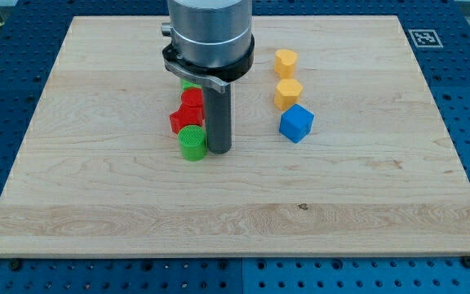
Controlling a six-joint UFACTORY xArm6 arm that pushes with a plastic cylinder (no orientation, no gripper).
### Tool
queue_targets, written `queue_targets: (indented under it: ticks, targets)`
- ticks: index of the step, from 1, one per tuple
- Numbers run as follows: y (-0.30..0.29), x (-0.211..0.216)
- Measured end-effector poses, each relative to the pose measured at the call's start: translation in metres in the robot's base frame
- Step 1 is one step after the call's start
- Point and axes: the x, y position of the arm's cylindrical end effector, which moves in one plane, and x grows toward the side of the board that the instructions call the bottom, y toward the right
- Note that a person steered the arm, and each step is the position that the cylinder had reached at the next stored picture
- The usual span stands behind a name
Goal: Move your arm closer to the blue triangle
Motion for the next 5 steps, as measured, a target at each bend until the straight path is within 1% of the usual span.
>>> queue_targets:
  ticks: [1,2,3,5]
  targets:
    - [0.011,0.003]
    - [0.041,-0.004]
    - [0.062,-0.028]
    - [0.067,-0.103]
